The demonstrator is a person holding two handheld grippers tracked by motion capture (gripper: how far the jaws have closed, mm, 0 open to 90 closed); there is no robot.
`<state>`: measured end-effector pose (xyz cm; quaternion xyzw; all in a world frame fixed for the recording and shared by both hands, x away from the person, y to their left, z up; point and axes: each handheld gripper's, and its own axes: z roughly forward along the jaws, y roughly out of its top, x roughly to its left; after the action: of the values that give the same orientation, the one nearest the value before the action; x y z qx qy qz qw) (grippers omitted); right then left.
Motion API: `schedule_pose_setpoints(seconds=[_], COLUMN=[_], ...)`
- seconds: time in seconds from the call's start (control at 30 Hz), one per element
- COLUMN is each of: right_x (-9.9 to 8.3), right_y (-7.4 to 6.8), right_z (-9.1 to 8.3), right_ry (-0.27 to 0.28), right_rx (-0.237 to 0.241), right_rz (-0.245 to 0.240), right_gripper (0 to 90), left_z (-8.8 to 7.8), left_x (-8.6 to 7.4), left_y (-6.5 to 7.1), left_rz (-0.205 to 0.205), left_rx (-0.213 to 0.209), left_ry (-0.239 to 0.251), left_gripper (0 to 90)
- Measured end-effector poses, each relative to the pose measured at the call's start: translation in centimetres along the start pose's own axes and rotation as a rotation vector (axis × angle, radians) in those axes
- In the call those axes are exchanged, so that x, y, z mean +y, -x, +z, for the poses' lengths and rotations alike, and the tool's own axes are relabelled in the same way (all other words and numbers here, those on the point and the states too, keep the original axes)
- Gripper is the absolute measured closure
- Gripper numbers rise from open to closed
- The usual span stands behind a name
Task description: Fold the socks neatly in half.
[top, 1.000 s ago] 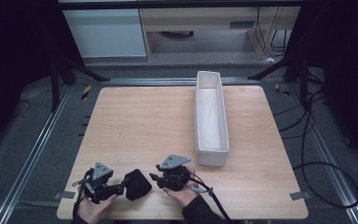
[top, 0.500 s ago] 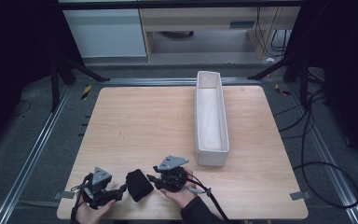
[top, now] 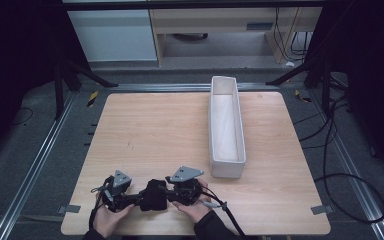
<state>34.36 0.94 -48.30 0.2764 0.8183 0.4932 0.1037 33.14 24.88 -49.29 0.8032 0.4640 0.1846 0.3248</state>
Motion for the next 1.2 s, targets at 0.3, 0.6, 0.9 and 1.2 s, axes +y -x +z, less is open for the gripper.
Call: schedule_pose_setpoints(seconds=[0.3,0.6,0.9,1.2], right_x=[0.1,-0.7,-0.8,-0.8], right_y=[1.4,2.0,0.7,-0.7], right_z=[-2.1,-3.3,-1.5,1.1], right_ry=[0.039,0.036,0.011,-0.058], right_rx=[-0.058,-0.07,0.021,0.092], right_rz=[0.046,0.111,0.16,0.197], right_gripper=[56.6,48.8,40.0,31.3], left_z=[-2.8,-2.8,-2.4,-2.7], left_x=[2.0,1.9,0.6,-0.4], left_y=[-0.6,1.7,1.3,0.6], left_rz=[-0.044,0.031,0.015,-0.002], left_rx=[-0.022,-0.072,-0.052,-0.038], left_ry=[0.097,0.039,0.027,0.025], left_gripper=[31.1,30.1,29.9,29.9])
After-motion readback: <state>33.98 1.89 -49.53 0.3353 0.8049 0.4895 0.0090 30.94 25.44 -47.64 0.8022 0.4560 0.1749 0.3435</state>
